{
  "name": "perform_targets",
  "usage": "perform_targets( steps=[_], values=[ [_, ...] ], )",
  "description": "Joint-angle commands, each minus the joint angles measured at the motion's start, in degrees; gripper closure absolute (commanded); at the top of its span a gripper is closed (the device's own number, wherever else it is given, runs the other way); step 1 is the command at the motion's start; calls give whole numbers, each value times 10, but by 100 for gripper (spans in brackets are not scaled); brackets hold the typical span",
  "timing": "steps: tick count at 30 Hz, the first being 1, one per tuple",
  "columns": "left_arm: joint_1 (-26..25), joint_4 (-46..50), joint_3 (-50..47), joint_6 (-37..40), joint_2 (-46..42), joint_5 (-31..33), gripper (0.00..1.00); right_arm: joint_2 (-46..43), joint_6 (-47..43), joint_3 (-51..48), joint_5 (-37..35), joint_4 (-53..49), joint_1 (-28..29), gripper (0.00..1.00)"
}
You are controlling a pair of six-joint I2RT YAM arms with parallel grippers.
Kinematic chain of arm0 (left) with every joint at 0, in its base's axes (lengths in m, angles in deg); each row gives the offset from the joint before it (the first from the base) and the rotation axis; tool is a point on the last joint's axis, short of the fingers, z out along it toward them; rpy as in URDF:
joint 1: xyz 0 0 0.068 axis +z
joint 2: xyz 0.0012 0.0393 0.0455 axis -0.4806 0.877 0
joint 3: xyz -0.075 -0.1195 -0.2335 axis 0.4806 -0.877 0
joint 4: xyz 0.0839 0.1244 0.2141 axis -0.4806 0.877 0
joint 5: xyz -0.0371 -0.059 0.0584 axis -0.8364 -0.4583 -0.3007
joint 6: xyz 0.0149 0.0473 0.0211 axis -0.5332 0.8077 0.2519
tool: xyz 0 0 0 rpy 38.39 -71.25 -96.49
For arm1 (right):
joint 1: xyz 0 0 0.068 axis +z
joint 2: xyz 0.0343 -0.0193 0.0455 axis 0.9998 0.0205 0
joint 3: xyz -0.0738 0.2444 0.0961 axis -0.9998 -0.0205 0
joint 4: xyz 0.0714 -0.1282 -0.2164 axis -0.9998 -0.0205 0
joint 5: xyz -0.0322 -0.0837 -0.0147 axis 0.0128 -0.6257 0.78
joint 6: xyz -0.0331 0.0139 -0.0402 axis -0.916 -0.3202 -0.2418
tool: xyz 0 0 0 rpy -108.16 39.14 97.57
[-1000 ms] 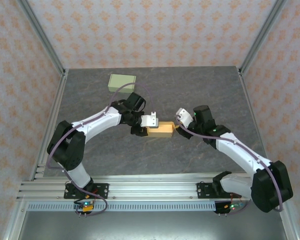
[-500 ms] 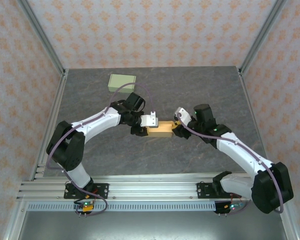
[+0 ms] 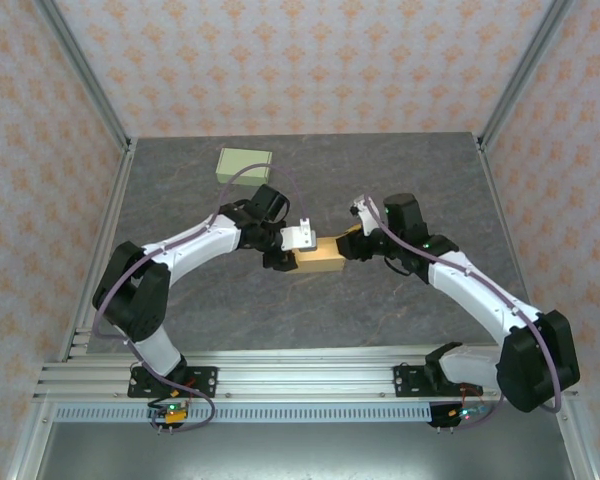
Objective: Fold the paper box
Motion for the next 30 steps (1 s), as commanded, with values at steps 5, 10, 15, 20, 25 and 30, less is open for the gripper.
perform_targets(
  steps=[5,10,15,20,25,30],
  values=[
    [4,22,3,-14,40,20,59,-14,97,-11,-83,-24,4,54],
    [4,41,23,-9,56,19,59,12,85,-1,-111,-33,4,54],
    [4,52,41,-8,67,14,59,43,73,11,-127,-31,8,61],
    [4,60,62,-17,82,11,59,65,85,27,-162,-21,34,71],
    [3,54,67,-27,83,9,59,87,107,41,-243,-22,70,82],
    [2,53,68,-23,84,16,59,89,99,51,-289,-45,75,81]
  ],
)
